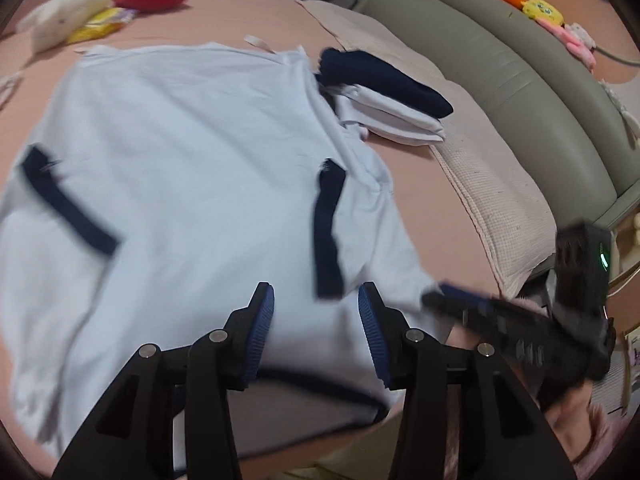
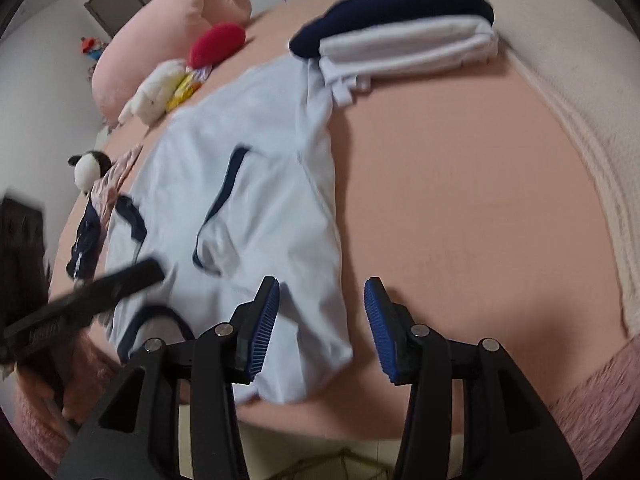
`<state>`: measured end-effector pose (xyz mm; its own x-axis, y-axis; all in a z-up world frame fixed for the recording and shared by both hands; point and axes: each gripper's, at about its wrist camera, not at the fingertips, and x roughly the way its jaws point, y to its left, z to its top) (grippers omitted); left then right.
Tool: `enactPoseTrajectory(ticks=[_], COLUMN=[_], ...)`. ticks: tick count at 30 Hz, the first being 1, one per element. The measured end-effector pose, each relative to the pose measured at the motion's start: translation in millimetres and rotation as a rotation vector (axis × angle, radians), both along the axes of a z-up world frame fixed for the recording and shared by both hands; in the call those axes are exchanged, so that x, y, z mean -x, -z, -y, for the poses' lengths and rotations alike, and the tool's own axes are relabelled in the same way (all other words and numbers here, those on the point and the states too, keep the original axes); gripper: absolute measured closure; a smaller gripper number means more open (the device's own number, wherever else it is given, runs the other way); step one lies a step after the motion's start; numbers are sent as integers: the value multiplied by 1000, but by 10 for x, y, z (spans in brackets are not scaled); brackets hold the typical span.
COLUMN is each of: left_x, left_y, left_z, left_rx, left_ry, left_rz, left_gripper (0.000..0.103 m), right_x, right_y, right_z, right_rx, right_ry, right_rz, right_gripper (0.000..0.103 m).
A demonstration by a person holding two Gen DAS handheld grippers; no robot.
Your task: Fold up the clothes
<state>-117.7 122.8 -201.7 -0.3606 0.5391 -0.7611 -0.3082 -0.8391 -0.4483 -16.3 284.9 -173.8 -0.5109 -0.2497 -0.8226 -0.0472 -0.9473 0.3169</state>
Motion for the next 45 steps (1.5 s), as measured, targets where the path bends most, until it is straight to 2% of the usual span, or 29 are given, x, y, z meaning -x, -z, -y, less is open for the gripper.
enactPoseTrajectory(ticks=[2, 3, 4, 5, 7, 12, 13, 14, 18, 22, 25, 28, 31, 33, 35, 36, 37, 38, 39, 42, 45], left_x=[85, 112, 132, 140, 108, 38, 36, 33, -36, -36, 14, 19, -26, -73, -112, -120, -108, -85, -71, -105, -248], left_y=[69, 123, 169, 187, 127, -97, -115, -137, -247, -216, -59, 154, 81, -3, -23, -1, 56, 129, 162, 50, -43], left_z=[-149, -222, -278, -301, -296, -288, -242, -191, -120, -306, -437, -484, -383, -323, -361, -407, -450, -477, -477, -312, -26], left_rx=[6, 25, 46, 61, 88, 371, 392, 372, 273, 252, 249, 318, 280, 213, 160, 163, 200, 244, 254, 201, 116], left_ry=[22, 36, 43, 44, 50, 88, 78, 69, 55, 91, 117, 123, 88, 76, 107, 122, 123, 118, 109, 66, 2], left_rz=[6, 15, 27, 35, 10, -119, -120, -111, -116, -129, -93, -50, -44, -62, -77, -81, -75, -61, -52, -28, -12], left_gripper=[58, 63, 81, 90, 94, 95, 95, 95, 94, 94, 94, 91, 90, 84, 74, 72, 71, 72, 72, 72, 72], right_x=[-18, -12, -7, -21, -48, -117, -127, -140, -199, -108, -39, 29, 4, -59, -36, -6, 30, 60, 75, 99, -36], right_y=[91, 128, 164, 169, 178, 196, 184, 162, -22, 20, 52, 83, 60, 7, -50, -67, -46, -19, 24, 126, -28], right_z=[0, 30, 38, 46, 62, 99, 98, 94, 52, 68, 81, 93, 52, -20, -54, -52, -26, 0, 26, 94, 84], right_rx=[-24, -69, -107, -132, -181, -301, -309, -306, -179, -208, -230, -252, -255, -219, -174, -158, -156, -163, -196, -284, -264], right_ry=[-4, -24, -27, -24, -17, 1, 5, 7, -13, -2, 6, 14, 36, 57, 68, 67, 55, 45, 43, 36, 41], right_rz=[36, 53, 72, 77, 87, 112, 116, 113, 25, 46, 62, 78, 81, 58, 21, 6, 4, 9, 33, 91, 14], right_gripper=[54, 54, 54, 60, 63, 63, 63, 63, 61, 61, 61, 63, 58, 57, 57, 56, 56, 56, 56, 56, 56])
